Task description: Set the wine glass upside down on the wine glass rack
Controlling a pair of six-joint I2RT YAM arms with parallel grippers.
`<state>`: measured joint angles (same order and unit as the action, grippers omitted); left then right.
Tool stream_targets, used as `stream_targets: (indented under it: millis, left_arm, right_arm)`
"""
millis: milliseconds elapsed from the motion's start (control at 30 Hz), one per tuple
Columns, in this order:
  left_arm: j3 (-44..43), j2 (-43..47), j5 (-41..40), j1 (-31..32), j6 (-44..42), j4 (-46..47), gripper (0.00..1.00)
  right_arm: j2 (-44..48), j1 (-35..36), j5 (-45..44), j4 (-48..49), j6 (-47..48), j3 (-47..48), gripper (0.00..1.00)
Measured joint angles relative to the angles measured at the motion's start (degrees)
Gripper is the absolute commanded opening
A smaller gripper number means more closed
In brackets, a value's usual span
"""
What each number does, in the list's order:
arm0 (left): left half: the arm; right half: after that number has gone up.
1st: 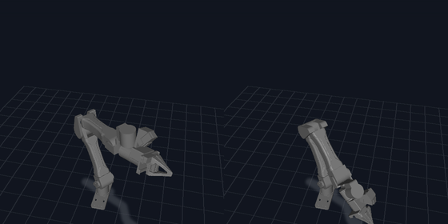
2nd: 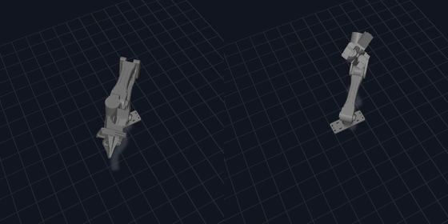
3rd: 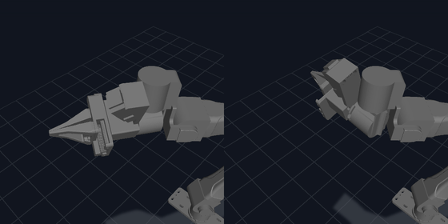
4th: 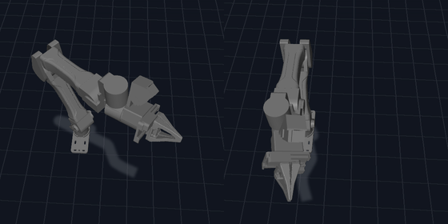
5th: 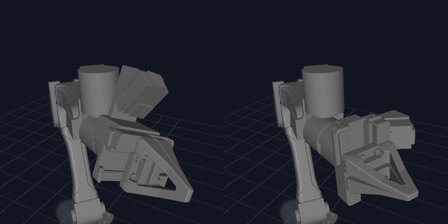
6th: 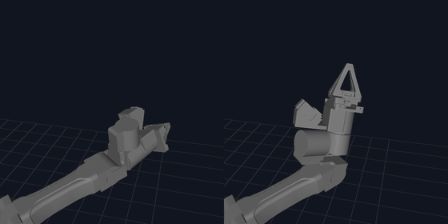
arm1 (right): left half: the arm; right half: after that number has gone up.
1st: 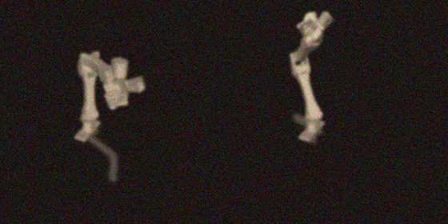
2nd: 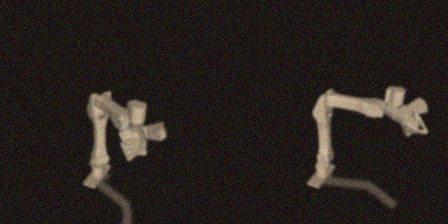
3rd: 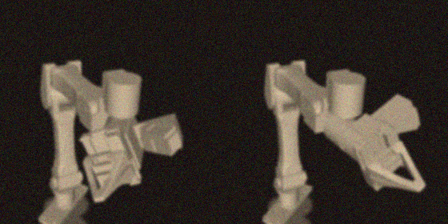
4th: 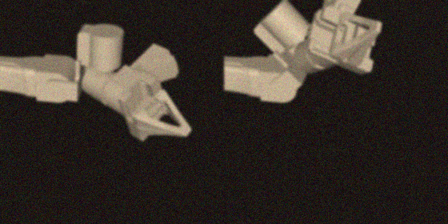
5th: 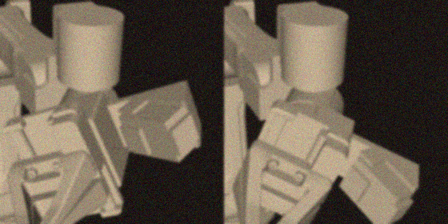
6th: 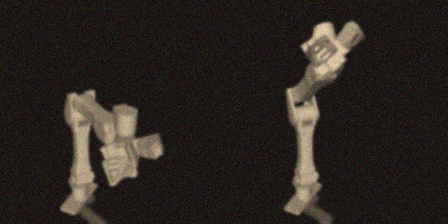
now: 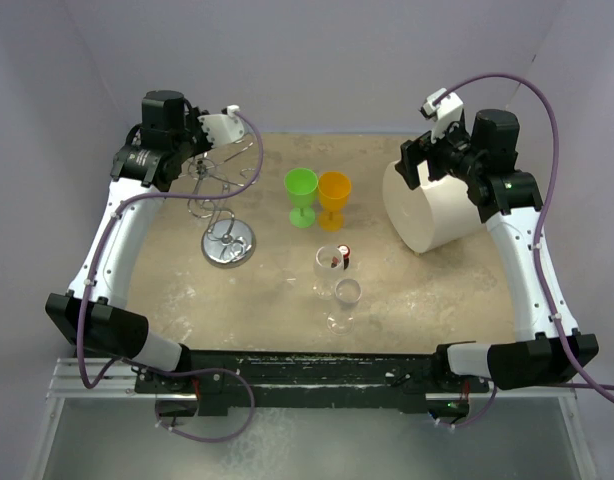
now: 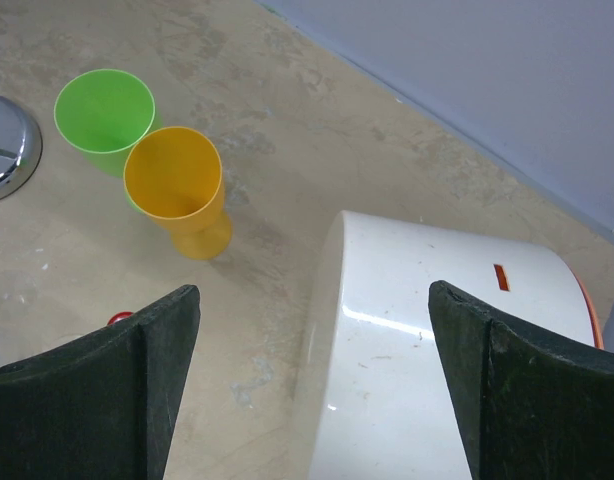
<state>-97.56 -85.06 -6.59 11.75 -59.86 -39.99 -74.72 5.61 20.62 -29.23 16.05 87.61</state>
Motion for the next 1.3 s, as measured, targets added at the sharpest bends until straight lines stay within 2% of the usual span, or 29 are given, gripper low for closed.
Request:
stream_targets:
  millis: [167,667,1100,1300]
  left_arm:
    - [0.4,0.3,0.2,0.0,0.7,0.0,0.28]
    - [0.4,2.3,0.3,-0.1,0.8,-0.8,0.38]
    - [0.4,3.7,0.8,-0.1,1.0,-2.4,0.55]
    - [0.4,4.9,0.6,-0.1,1.9,-2.9,0.59]
  right_arm:
    - [0.0,0.0,0.1,0.0,0.0,0.0,0.98]
    - [0.0,0.0,0.4,0.1,0.0,-0.3,0.98]
    - [0.0,0.0,1.0,0.4,0.0,-0.8,0.99]
    - [0.0,0.0,1.5,0.5,0.0,-0.8,0.99]
